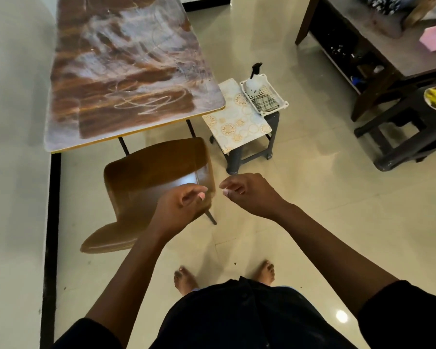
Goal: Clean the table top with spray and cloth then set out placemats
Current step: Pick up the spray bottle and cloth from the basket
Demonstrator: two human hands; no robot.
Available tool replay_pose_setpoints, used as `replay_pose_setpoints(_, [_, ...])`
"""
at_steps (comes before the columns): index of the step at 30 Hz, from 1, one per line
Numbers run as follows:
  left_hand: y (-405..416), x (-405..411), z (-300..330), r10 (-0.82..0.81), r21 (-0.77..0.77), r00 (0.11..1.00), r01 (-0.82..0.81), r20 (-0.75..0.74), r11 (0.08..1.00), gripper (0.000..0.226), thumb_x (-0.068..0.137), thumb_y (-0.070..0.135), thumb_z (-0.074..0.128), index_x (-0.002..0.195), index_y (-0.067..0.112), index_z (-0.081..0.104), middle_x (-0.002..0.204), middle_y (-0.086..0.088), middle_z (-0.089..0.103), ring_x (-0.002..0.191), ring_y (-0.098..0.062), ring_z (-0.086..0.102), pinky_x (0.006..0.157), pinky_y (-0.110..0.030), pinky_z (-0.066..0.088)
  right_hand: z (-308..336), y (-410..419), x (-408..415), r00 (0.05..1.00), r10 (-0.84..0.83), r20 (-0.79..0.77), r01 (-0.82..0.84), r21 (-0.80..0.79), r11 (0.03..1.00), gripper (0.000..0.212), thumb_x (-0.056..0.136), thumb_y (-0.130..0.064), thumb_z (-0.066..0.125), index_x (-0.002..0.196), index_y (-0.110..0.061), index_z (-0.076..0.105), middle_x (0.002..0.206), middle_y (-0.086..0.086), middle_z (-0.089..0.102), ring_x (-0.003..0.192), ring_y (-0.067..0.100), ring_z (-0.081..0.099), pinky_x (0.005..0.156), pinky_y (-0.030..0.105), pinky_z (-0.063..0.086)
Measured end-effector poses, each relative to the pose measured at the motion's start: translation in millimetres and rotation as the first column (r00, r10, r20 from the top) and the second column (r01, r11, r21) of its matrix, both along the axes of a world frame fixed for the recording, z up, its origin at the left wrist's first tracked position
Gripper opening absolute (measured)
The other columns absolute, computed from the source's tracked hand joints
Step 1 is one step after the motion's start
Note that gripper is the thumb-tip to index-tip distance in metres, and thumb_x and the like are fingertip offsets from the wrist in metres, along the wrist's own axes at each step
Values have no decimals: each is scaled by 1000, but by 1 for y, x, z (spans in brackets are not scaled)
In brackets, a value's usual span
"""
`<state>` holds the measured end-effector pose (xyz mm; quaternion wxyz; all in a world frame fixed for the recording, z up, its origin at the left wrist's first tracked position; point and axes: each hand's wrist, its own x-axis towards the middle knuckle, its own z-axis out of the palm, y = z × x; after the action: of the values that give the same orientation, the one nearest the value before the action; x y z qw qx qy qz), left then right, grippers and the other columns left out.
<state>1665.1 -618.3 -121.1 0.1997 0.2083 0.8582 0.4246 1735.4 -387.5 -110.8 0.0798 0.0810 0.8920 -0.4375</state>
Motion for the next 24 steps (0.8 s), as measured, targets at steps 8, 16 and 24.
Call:
replay_pose_setpoints(8, [147,32,20,-6,87,998,1,59,996,17,106,26,66,115,38,73,115,9,79,108,-1,73,98,-35,61,2,142,40,983,-184,-16,183,-38,982,18,97,-29,71,111,-20,79,106,-7,78,93,5,72,92,38,59])
replay_pose_setpoints(16, [270,7,21,-81,132,992,69,94,989,32,96,48,65,117,29,81,111,13,81,106,-6,76,100,-48,61,0,247,44,951,-308,-37,306,-51,951,16,98,-29,71,110,-22,79,101,-9,78,90,4,72,88,37,60])
replay_pose_setpoints(24, [397,-74,4,-155,167,974,127,165,978,14,96,41,68,104,44,79,98,14,83,100,-9,78,80,-43,62,-11,352,-18,933,-357,-42,357,-8,934,16,98,-29,71,110,-24,78,100,-13,76,90,5,70,84,42,59])
